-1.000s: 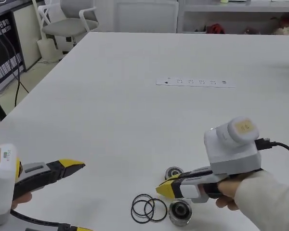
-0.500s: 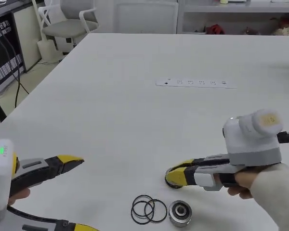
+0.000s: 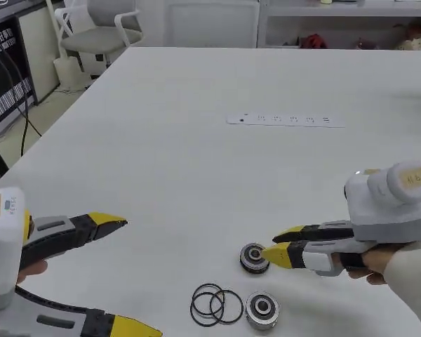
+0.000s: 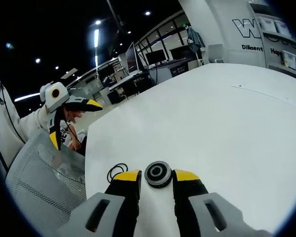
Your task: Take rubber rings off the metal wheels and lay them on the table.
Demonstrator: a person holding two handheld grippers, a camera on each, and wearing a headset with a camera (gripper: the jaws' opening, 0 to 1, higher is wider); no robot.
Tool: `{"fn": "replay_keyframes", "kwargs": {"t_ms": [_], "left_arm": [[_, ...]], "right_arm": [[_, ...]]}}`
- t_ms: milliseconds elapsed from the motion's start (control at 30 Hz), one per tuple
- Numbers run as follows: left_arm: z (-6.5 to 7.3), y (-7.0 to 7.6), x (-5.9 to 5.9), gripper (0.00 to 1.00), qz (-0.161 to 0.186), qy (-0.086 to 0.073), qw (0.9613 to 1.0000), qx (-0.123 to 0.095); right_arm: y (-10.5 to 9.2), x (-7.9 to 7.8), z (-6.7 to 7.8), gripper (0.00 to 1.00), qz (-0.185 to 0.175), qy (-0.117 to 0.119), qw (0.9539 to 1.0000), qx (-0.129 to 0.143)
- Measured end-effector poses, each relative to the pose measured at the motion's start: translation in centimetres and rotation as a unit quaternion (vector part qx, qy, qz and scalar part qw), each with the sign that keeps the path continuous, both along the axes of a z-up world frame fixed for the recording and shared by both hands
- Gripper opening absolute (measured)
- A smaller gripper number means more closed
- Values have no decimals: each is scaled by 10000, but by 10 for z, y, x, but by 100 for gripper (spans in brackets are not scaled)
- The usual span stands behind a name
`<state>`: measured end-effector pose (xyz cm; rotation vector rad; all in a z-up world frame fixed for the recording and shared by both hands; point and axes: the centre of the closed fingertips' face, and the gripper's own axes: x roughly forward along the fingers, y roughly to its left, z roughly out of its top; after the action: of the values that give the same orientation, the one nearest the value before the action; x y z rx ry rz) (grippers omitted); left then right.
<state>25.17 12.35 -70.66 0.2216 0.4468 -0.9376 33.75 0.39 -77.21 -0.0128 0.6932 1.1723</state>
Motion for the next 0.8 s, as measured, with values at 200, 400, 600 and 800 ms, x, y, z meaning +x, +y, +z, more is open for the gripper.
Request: {"fn": "replay_keyframes", "kwargs": {"t_ms": [200,400,600,800], "left_arm": [[7,-4,7,90,-34,-58,10000,-8],[14,-11,19,87,-143,-144,9998,65],[22,-23,31,81,-366,-382,9985,112],[27,-35,41,78,-479,-505,9976,-43]], "right_arm": [[-4,0,-9,24,43,-29,9999,-102],[-5,-3,-15,25,118,-22,9998,-164],[-7,-5,-22,25,220,-54,9994,-260],[-5,-7,-27,25,354,-109,9987,-342]]}}
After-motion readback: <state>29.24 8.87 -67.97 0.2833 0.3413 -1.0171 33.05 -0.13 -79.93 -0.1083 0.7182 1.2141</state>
